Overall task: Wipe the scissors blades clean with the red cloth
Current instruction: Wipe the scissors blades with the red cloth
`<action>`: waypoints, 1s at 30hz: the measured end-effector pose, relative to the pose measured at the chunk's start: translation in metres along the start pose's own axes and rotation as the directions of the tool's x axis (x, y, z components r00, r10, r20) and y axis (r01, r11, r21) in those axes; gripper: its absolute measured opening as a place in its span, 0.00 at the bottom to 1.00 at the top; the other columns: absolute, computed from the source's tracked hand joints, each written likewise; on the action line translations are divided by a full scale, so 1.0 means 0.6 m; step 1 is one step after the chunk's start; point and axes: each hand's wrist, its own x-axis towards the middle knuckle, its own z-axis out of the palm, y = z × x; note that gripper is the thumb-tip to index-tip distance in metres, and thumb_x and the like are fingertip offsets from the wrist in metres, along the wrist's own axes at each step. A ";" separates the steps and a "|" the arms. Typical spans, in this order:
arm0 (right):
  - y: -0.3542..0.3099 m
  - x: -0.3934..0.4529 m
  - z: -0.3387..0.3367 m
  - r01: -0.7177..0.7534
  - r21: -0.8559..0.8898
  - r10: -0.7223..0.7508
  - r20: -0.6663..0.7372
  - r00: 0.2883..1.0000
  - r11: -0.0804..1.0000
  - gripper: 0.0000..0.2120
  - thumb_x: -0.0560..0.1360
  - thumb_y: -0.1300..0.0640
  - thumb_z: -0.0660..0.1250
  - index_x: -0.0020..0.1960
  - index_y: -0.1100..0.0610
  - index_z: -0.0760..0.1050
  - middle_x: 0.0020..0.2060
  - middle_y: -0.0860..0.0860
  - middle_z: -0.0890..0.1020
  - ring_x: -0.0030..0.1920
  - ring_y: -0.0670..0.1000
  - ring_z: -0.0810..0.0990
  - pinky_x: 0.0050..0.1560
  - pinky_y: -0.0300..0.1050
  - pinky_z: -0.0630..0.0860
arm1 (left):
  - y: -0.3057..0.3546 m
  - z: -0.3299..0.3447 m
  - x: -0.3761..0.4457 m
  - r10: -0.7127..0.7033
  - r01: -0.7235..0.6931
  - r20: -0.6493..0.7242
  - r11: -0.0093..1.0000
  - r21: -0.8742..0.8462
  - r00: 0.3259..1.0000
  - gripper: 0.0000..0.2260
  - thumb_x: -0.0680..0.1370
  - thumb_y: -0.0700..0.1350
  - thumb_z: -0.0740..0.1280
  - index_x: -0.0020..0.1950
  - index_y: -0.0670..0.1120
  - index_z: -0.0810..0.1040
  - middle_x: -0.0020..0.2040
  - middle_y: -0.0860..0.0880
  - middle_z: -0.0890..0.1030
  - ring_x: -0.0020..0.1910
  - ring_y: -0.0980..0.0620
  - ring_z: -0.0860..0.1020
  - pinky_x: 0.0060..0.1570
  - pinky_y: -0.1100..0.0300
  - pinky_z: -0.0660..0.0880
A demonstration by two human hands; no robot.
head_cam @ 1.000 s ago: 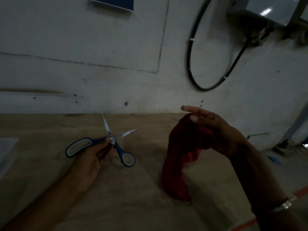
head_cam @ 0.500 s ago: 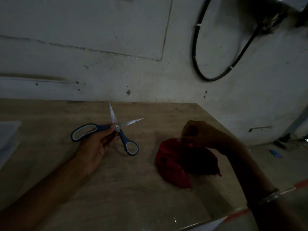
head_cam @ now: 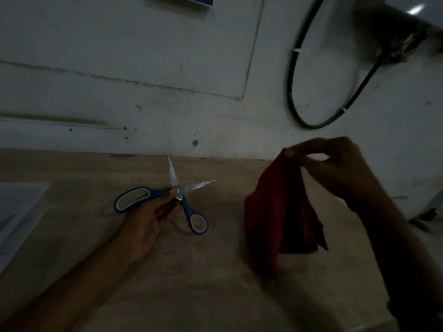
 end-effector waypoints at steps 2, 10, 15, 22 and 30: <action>-0.016 0.010 0.007 -0.041 0.383 0.099 -0.134 0.986 0.923 0.06 0.80 0.54 0.72 0.48 0.54 0.87 0.43 0.46 0.88 0.48 0.47 0.87 0.52 0.45 0.80 | 0.007 0.002 -0.001 0.008 -0.008 -0.006 1.000 -0.016 1.000 0.06 0.78 0.38 0.68 0.53 0.42 0.84 0.46 0.50 0.89 0.42 0.57 0.86 0.44 0.65 0.83; -0.022 0.021 0.161 -0.433 0.474 0.316 0.308 0.897 0.766 0.12 0.81 0.54 0.70 0.44 0.60 0.83 0.40 0.59 0.87 0.44 0.60 0.87 0.51 0.58 0.85 | 0.019 -0.005 -0.002 0.058 -0.057 -0.038 0.998 0.017 0.998 0.12 0.77 0.43 0.71 0.60 0.43 0.83 0.55 0.48 0.87 0.52 0.55 0.85 0.46 0.65 0.83; -0.061 0.017 0.234 -0.423 0.743 0.240 0.349 0.906 0.518 0.09 0.78 0.50 0.74 0.48 0.56 0.87 0.42 0.52 0.89 0.43 0.52 0.88 0.44 0.46 0.84 | 0.015 -0.011 0.008 0.080 -0.078 -0.084 0.997 0.021 0.993 0.16 0.75 0.44 0.73 0.61 0.43 0.83 0.57 0.47 0.87 0.56 0.53 0.85 0.47 0.65 0.83; -0.034 -0.039 0.358 -0.170 0.591 -0.014 0.294 0.956 0.788 0.16 0.78 0.52 0.76 0.65 0.48 0.83 0.55 0.44 0.87 0.56 0.43 0.85 0.61 0.44 0.82 | 0.006 -0.027 0.029 0.092 -0.088 -0.097 0.995 0.047 0.991 0.19 0.72 0.46 0.75 0.62 0.40 0.83 0.57 0.42 0.87 0.58 0.46 0.85 0.60 0.51 0.79; -0.035 -0.071 0.395 0.435 -0.096 -0.393 0.288 0.873 0.896 0.29 0.84 0.44 0.56 0.84 0.43 0.55 0.53 0.44 0.73 0.44 0.42 0.71 0.36 0.41 0.79 | 0.007 -0.025 0.028 0.094 -0.095 -0.046 0.995 -0.018 0.994 0.13 0.77 0.42 0.69 0.60 0.42 0.82 0.57 0.44 0.87 0.58 0.48 0.85 0.53 0.56 0.80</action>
